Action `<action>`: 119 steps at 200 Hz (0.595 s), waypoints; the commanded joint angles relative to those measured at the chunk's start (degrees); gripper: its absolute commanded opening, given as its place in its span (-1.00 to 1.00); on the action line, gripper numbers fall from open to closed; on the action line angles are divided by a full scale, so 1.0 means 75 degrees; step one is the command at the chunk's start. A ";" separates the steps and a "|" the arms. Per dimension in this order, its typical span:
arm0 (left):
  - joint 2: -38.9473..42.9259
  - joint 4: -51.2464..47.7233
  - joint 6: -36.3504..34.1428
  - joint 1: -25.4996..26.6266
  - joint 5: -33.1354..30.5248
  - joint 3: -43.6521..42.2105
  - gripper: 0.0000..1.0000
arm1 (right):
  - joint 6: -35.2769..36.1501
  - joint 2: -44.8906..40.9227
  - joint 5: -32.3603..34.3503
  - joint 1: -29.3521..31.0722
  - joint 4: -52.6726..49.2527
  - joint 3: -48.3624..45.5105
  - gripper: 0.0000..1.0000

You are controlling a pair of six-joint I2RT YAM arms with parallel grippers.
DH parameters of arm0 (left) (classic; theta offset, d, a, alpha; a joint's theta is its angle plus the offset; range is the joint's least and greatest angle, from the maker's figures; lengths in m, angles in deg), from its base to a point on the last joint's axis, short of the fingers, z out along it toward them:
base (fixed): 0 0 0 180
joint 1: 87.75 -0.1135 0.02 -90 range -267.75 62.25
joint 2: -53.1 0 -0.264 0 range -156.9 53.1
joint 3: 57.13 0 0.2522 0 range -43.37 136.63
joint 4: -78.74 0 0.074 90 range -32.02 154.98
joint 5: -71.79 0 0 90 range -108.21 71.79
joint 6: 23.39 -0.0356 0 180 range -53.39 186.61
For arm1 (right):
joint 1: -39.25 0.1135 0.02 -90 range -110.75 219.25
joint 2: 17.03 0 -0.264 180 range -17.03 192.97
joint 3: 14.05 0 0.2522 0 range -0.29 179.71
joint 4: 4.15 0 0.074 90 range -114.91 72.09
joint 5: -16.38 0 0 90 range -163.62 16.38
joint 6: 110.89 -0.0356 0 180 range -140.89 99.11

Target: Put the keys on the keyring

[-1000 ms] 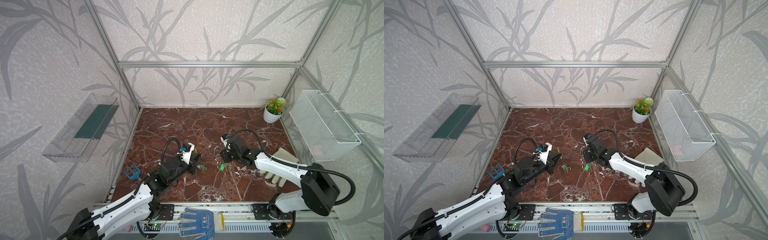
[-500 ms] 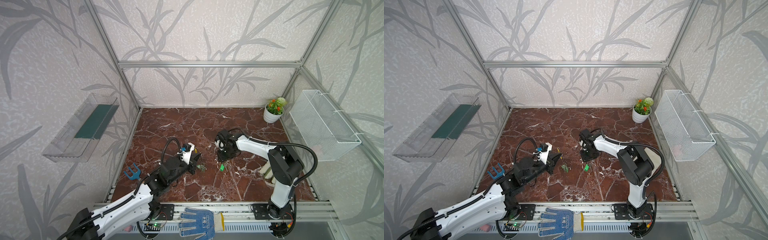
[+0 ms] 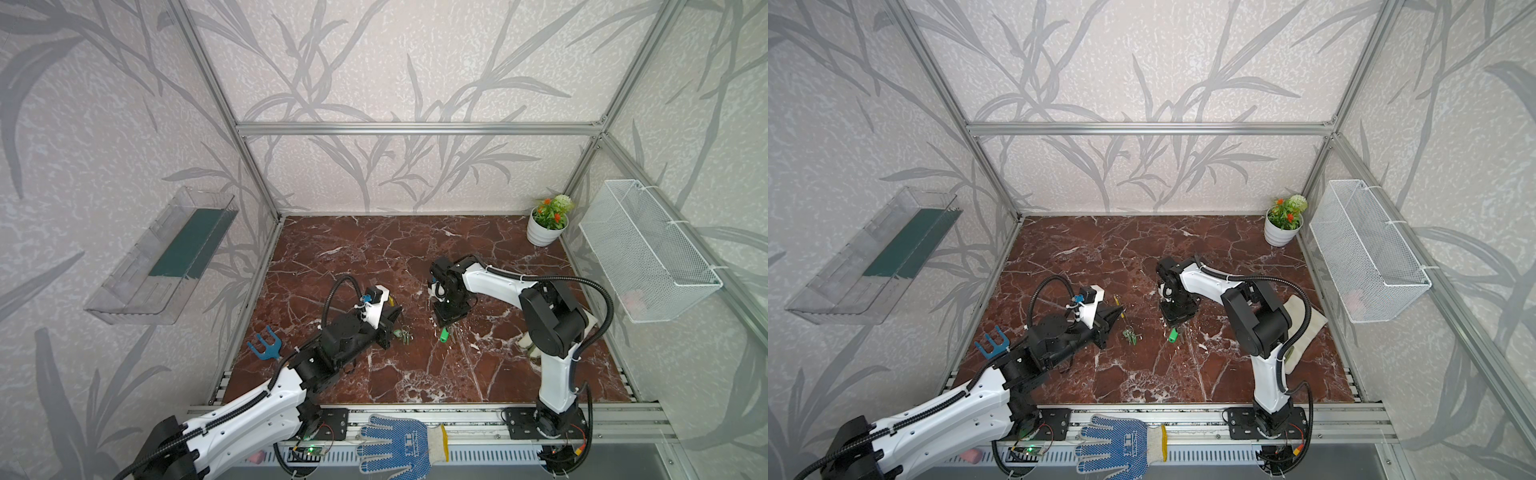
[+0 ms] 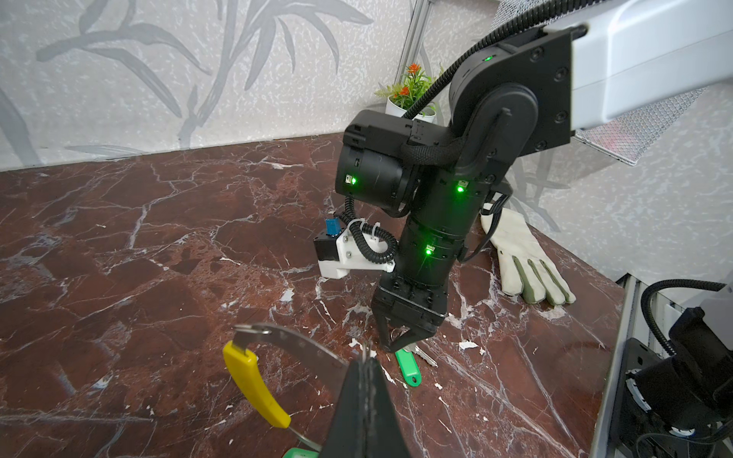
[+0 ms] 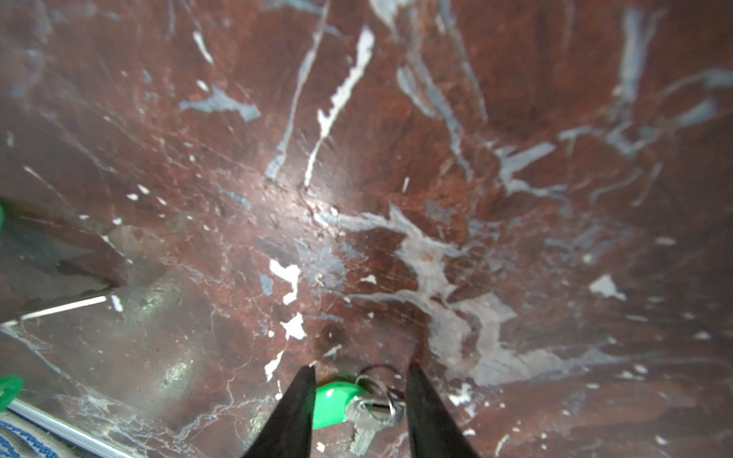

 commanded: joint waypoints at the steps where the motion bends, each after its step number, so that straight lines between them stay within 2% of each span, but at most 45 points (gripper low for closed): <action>1: 0.0005 0.0272 -0.0121 0.0030 0.0053 0.0231 -1.00 | 0.0142 0.0173 -0.0246 -0.0039 -0.0420 0.0168 -0.28; 46: 0.0026 0.0258 -0.0132 0.0029 0.0041 0.0225 -1.00 | 0.0118 -0.0043 -0.0400 -0.0031 -0.0458 0.0072 -0.38; 119: -0.0004 0.0273 -0.0130 0.0026 0.0036 0.0225 -1.00 | 0.0105 -0.0161 -0.0154 -0.0034 -0.0472 0.0069 -0.57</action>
